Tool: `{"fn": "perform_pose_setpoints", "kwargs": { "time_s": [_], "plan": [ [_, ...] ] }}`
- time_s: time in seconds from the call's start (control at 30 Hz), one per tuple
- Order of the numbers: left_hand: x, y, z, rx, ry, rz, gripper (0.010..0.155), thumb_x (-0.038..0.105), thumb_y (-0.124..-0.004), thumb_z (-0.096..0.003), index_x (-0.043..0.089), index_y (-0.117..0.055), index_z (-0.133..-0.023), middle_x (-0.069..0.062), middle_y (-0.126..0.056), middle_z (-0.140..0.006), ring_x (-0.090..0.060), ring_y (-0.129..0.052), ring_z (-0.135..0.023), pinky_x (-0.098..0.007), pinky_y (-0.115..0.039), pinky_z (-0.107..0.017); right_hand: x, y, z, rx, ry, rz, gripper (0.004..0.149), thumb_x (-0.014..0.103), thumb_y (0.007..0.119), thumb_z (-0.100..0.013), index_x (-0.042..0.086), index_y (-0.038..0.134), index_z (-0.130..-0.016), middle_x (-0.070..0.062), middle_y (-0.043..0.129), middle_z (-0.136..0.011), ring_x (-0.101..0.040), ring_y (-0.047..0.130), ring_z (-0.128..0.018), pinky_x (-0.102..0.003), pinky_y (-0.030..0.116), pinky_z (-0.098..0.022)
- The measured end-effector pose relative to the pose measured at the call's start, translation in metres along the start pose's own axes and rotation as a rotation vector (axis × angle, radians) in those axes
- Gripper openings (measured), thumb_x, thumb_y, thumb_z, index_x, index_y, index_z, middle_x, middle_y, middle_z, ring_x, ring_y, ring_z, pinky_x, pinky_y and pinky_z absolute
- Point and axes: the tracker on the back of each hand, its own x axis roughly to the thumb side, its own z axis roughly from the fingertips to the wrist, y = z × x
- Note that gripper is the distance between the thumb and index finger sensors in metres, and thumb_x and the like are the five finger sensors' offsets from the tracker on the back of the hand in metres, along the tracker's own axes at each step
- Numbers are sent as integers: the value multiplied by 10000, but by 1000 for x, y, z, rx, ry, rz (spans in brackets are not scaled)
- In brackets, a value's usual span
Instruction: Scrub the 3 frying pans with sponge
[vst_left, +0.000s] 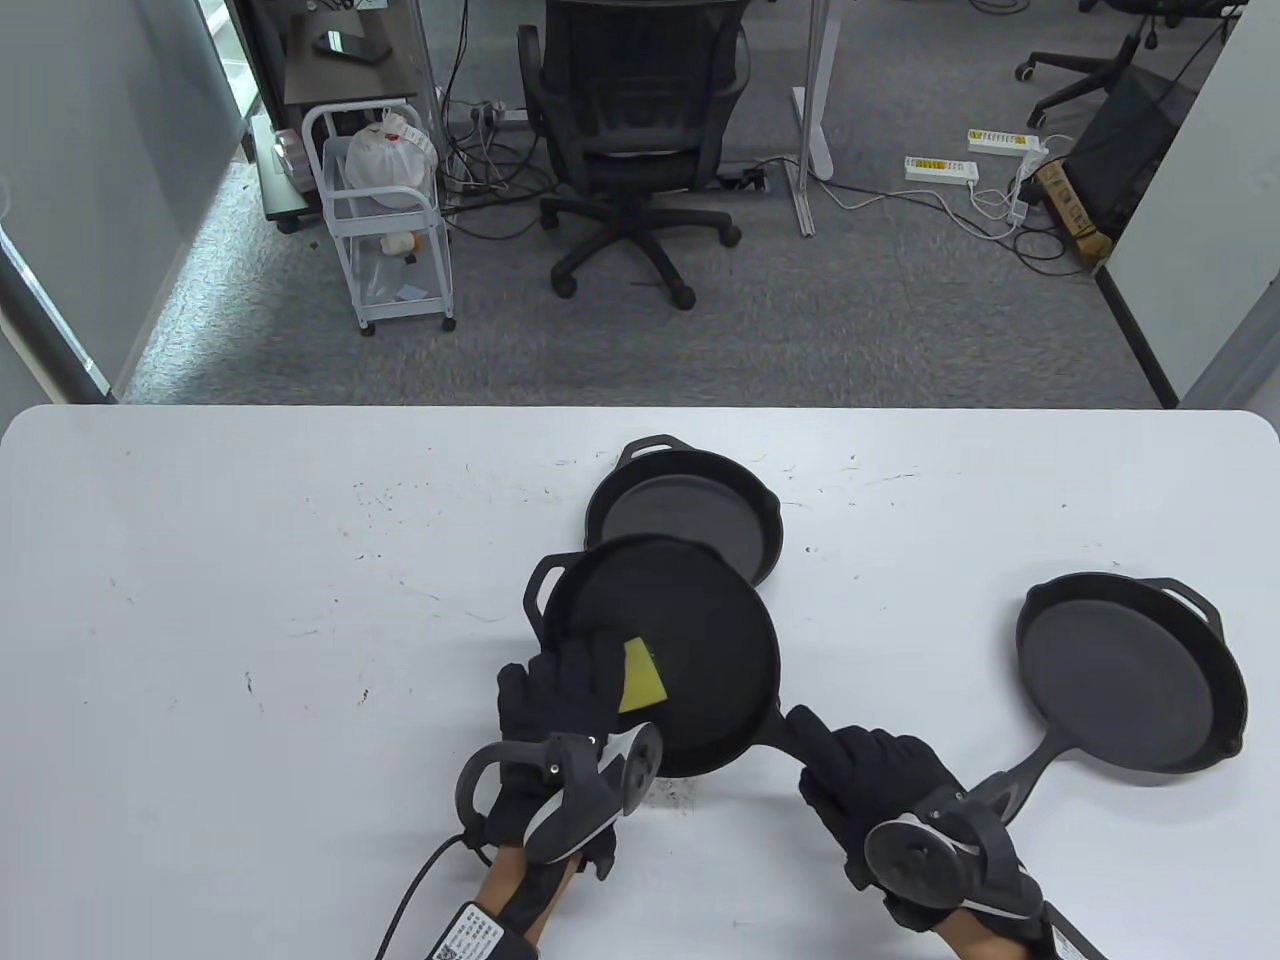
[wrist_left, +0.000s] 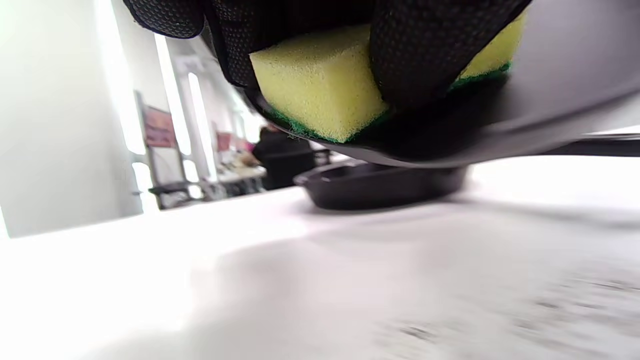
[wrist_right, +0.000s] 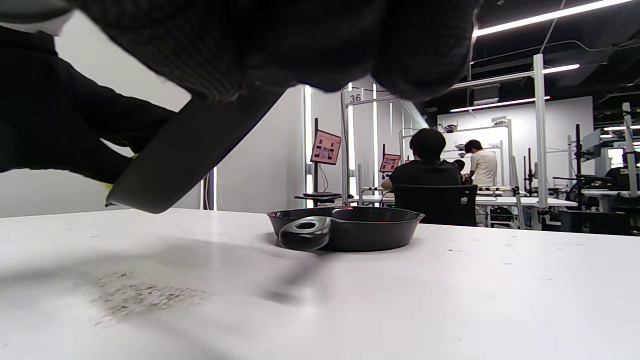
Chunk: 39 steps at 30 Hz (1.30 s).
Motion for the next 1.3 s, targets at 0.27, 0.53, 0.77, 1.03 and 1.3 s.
{"fn": "perform_pose_setpoints", "kwargs": {
  "time_s": [0.27, 0.53, 0.77, 1.03, 1.3],
  "plan": [
    [18, 14, 17, 248, -167, 98, 779, 443, -839, -480, 315, -504, -1171, -1, -715, -1186, -286, -779, -1068, -613, -588, -791, 21, 4, 1, 4, -131, 81, 631, 388, 947, -360, 233, 754, -940, 24, 978, -594, -125, 957, -202, -435, 894, -323],
    [-23, 9, 5, 263, 134, -85, 786, 414, -848, -482, 271, -506, -1175, -57, -714, -1172, -330, -781, -1033, -643, -571, -773, 15, 0, 3, -3, -122, 36, 629, 391, 972, -349, 237, 776, -927, 23, 987, -581, -131, 960, -196, -439, 894, -320],
    [7, -2, 3, 21, -106, 5, 789, 438, -852, -483, 288, -506, -1176, -42, -710, -1175, -320, -783, -1028, -622, -583, -785, -5, -2, 3, -65, 34, 43, 622, 399, 963, -357, 226, 778, -924, 21, 988, -572, -117, 956, -178, -425, 902, -301],
    [13, 10, 15, 282, -117, 37, 807, 467, -825, -475, 302, -465, -1179, -17, -690, -1188, -300, -776, -1054, -620, -579, -794, 20, 5, 2, -27, -115, 33, 623, 402, 966, -350, 216, 784, -916, 22, 992, -564, -119, 961, -173, -427, 909, -299],
    [-22, 5, 4, 294, 85, 93, 790, 411, -841, -486, 232, -498, -1175, -79, -727, -1144, -346, -799, -996, -645, -571, -772, 20, 9, 1, 17, -85, 126, 649, 400, 981, -335, 246, 755, -924, 50, 972, -582, -116, 953, -201, -424, 895, -326]
  ]
}}
